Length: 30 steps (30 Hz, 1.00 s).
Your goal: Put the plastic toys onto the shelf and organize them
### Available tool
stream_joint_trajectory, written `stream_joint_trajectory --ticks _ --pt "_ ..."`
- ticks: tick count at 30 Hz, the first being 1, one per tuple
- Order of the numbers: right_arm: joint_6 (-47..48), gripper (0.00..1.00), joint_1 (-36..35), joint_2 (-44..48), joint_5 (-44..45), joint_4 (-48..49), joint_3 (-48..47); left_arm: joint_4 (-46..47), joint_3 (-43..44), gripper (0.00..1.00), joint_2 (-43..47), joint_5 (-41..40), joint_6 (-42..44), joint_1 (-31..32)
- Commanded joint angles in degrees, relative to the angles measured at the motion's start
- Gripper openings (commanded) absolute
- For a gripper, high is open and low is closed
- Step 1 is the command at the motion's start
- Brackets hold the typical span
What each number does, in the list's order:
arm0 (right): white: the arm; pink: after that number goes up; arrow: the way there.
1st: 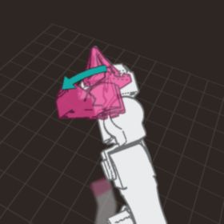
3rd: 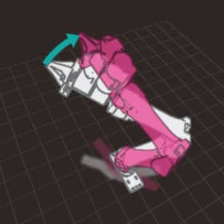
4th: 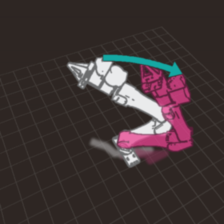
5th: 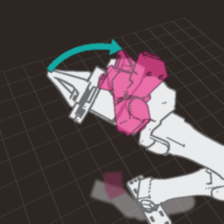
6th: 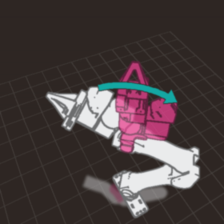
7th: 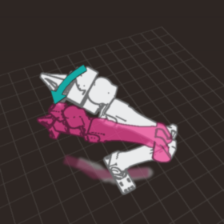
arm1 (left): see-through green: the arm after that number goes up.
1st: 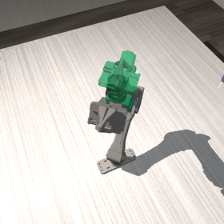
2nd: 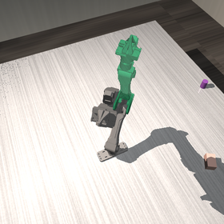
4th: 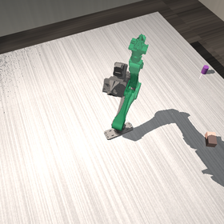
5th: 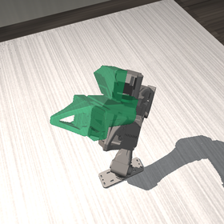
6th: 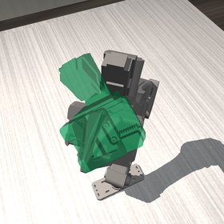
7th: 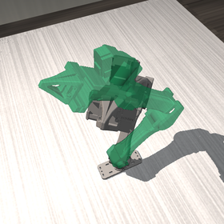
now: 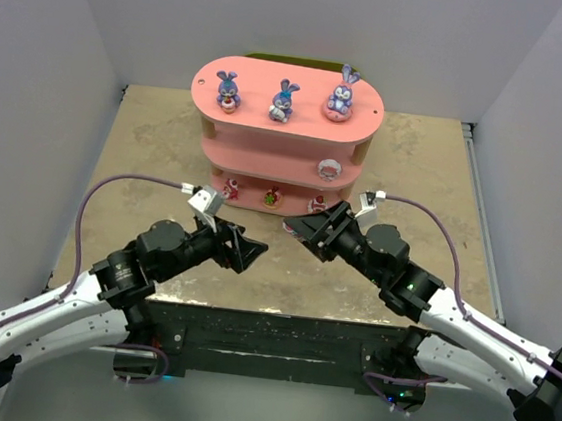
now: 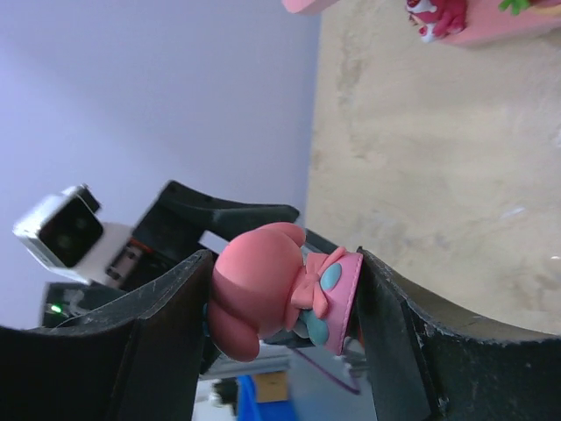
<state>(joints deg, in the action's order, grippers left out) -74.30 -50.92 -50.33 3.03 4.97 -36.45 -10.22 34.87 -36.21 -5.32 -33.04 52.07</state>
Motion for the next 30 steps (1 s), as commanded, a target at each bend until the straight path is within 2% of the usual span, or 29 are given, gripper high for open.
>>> stream_joint_trajectory --ticks 1,2,5,11,14,18,22,30 --pt "-12.08 0.23 0.29 2.42 1.89 7.86 0.94 14.77 -2.00 0.84 0.79 -7.39 5.61 5.74" --pt "-13.49 0.23 0.20 2.51 2.33 7.69 0.68 17.57 -2.09 0.84 0.70 -9.07 7.09 8.46" --pt "-15.34 0.23 0.29 2.25 2.95 7.68 -0.11 23.55 -2.70 0.84 -0.79 -11.99 9.39 11.20" --pt "-17.10 0.24 0.38 1.20 1.90 8.39 -1.17 30.86 -2.00 0.89 -6.50 -13.39 12.90 12.35" --pt "-17.45 0.32 0.20 0.84 1.02 9.61 -0.91 32.53 -0.77 0.94 -9.58 -16.64 16.14 13.84" --pt "-17.54 0.36 0.38 0.67 0.14 9.97 -1.17 34.91 0.02 0.99 -12.39 -20.33 18.62 16.04" --pt "-17.72 0.36 0.20 0.84 -0.04 10.06 -1.17 40.18 -0.68 1.00 -13.71 -23.15 20.20 17.36" --pt "-18.07 0.36 0.29 1.37 0.05 10.14 -0.47 50.64 -2.62 1.00 -16.17 -23.77 19.85 17.80"
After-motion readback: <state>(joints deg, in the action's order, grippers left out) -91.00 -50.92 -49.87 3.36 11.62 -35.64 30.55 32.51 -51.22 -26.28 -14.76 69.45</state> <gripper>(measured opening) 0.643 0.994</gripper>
